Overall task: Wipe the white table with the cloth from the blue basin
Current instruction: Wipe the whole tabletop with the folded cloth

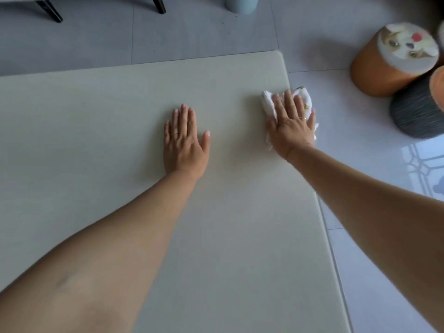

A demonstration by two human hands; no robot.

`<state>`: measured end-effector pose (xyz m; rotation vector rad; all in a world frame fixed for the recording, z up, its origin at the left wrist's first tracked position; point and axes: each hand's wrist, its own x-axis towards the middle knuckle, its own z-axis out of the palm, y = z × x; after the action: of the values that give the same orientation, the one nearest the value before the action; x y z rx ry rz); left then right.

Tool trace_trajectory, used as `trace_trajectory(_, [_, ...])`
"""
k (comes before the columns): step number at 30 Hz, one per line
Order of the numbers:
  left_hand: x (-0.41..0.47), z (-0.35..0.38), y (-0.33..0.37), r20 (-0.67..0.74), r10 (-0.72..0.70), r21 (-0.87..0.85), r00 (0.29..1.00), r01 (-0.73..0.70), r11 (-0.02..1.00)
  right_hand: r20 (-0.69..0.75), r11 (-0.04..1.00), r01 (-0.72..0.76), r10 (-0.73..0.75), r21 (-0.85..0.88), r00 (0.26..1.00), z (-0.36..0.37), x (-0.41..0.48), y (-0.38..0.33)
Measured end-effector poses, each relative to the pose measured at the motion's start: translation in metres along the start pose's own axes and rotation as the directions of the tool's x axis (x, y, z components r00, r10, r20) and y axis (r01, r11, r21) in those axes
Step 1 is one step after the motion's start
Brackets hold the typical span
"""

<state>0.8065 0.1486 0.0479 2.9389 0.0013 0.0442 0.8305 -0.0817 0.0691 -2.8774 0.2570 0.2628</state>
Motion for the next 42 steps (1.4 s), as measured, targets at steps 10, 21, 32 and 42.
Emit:
trace_trajectory(10, [-0.002, -0.004, 0.003, -0.031, -0.01, -0.019, 0.999, 0.009, 1.0, 0.117, 0.798, 0.586, -0.574, -0.143, 0.81, 0.014, 0.003, -0.052])
trace_trajectory(21, [0.0, -0.007, 0.004, -0.009, -0.03, -0.042, 1.0, 0.03, 0.999, 0.022, 0.982, 0.187, -0.187, 0.01, 0.982, 0.029, 0.033, -0.129])
trace_trajectory(32, [0.001, -0.009, 0.004, 0.025, -0.03, -0.039, 0.999, 0.031, 0.999, -0.03, 0.988, -0.152, 0.153, 0.03, 0.988, -0.008, 0.112, -0.063])
trace_trajectory(42, [0.001, -0.01, 0.004, 0.04, -0.032, -0.034, 0.999, 0.034, 0.999, 0.148, 0.78, 0.614, -0.597, -0.121, 0.788, 0.013, 0.091, -0.118])
